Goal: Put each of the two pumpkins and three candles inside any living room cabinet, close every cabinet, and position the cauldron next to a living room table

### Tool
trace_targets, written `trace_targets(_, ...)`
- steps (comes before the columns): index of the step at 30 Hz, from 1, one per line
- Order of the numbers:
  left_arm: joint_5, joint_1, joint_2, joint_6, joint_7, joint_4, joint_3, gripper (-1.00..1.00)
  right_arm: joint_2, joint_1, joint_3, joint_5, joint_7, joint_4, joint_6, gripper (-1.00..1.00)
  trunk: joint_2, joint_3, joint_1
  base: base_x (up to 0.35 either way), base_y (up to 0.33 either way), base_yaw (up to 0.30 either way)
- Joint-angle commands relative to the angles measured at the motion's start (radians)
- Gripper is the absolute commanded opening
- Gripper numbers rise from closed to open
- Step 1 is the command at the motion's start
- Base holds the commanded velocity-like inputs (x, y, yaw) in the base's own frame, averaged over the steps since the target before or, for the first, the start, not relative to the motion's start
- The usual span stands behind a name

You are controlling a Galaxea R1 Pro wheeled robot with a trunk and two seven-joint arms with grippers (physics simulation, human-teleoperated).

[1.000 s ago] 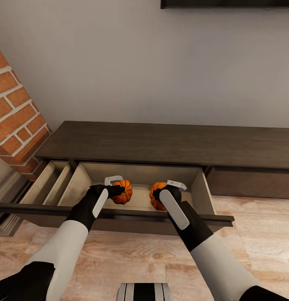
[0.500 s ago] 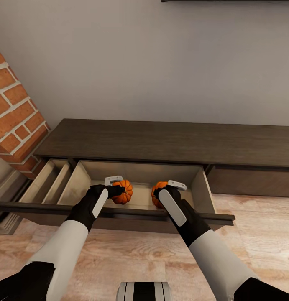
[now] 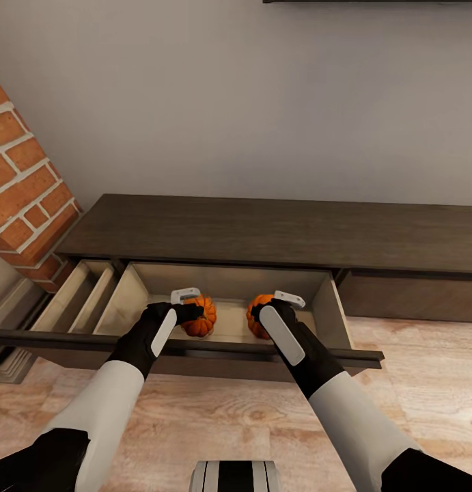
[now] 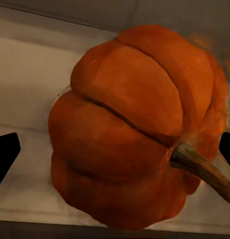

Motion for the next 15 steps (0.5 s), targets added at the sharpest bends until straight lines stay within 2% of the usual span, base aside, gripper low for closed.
trace_targets(1,0.0,0.0,0.0,0.0,0.0,0.0,0.0,1.0,0.0,0.0,0.0,0.0,0.0,0.0,0.0,1.0,0.0,0.0,0.0,0.0,0.0,0.0)
trace_targets(13,0.001,0.0,0.0,0.003,0.0,0.0,0.0,1.0,-0.002,0.0,0.0,-0.003,0.0,0.0,0.005,1.0,0.0,0.0,0.0,0.0,0.0,0.0)
trace_targets(15,0.003,0.0,0.0,0.009,-0.001,-0.001,0.001,1.0,-0.002,0.0,-0.001,-0.006,-0.002,0.0,0.012,1.0,0.0,0.008,-0.001,0.0,0.0,0.0)
